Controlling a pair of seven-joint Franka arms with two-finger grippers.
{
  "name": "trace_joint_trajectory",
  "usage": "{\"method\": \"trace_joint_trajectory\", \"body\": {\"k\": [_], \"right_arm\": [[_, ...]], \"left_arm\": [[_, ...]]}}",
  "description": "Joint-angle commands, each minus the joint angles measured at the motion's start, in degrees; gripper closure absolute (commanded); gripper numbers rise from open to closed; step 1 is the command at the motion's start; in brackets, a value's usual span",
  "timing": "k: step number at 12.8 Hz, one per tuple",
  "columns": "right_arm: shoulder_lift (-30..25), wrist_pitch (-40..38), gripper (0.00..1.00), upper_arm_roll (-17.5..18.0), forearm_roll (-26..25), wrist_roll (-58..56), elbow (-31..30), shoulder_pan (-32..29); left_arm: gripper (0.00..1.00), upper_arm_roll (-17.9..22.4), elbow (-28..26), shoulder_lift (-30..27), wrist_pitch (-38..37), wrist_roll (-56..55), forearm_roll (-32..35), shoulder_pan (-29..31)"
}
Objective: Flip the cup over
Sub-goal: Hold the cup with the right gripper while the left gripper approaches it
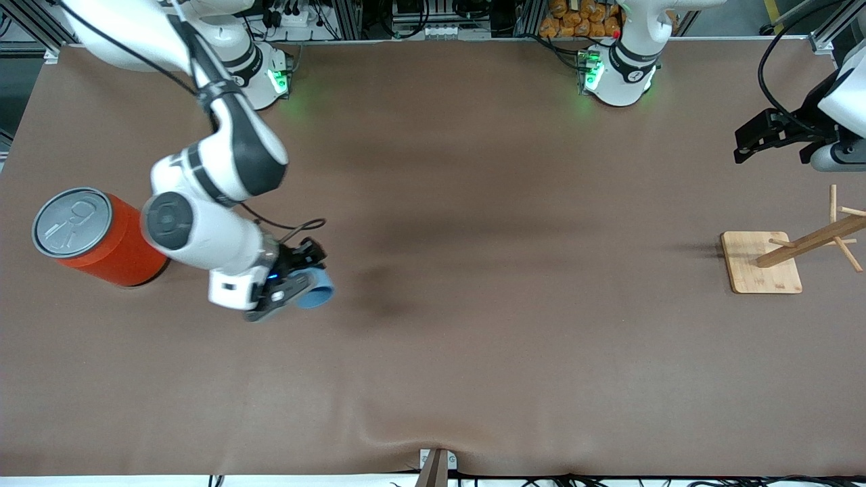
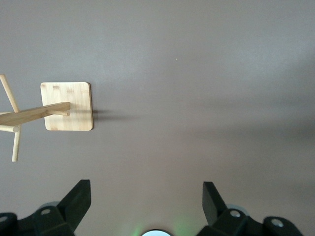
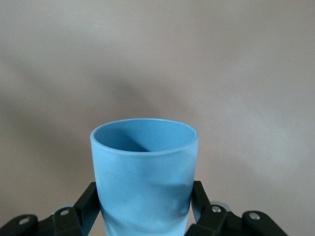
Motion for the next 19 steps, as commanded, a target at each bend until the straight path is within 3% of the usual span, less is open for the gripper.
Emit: {"method": "trace_joint_trajectory", "body": {"k": [1,7,10,13,15,17,19], "right_arm": [[3.14,2.48,1.0,0.39,-5.64,-6.07,2.49,3.87],[10.0,13.99,1.0,0.47,-15.06,-23.99,2.4,13.27],[10.44,13.75,1.0,0.83,-15.67,-24.09,2.67,19.33],[15.61,14.45,1.0,0.21,-16.47,-19.64,6.07,24.79],[18.96,14.45,1.0,0.04,-21.8,-14.71,9.07,27.34],[20.37,14.54,1.0,0.12,-25.95,-10.75,9.43,29.1],[20.46,14.45,1.0,0.12,-26.14,-9.86,9.52,29.64]], "left_arm": [[0.0,-0.19,0.65,0.31,-0.46,-0.28,-0.05,0.28],[0.0,-0.19,0.56,0.84,-0.46,-0.28,-0.31,0.28],[0.0,-0.19,0.47,1.89,-0.11,-0.28,-0.93,0.2],[0.0,-0.19,0.47,3.21,-0.02,-0.28,-1.45,0.2],[0.0,-0.19,0.47,5.14,0.07,-0.19,-5.04,0.89],[0.0,-0.19,0.38,8.99,0.42,0.33,-9.78,3.44],[0.0,-0.19,0.3,14.96,0.51,6.36,-12.26,4.85]]}}
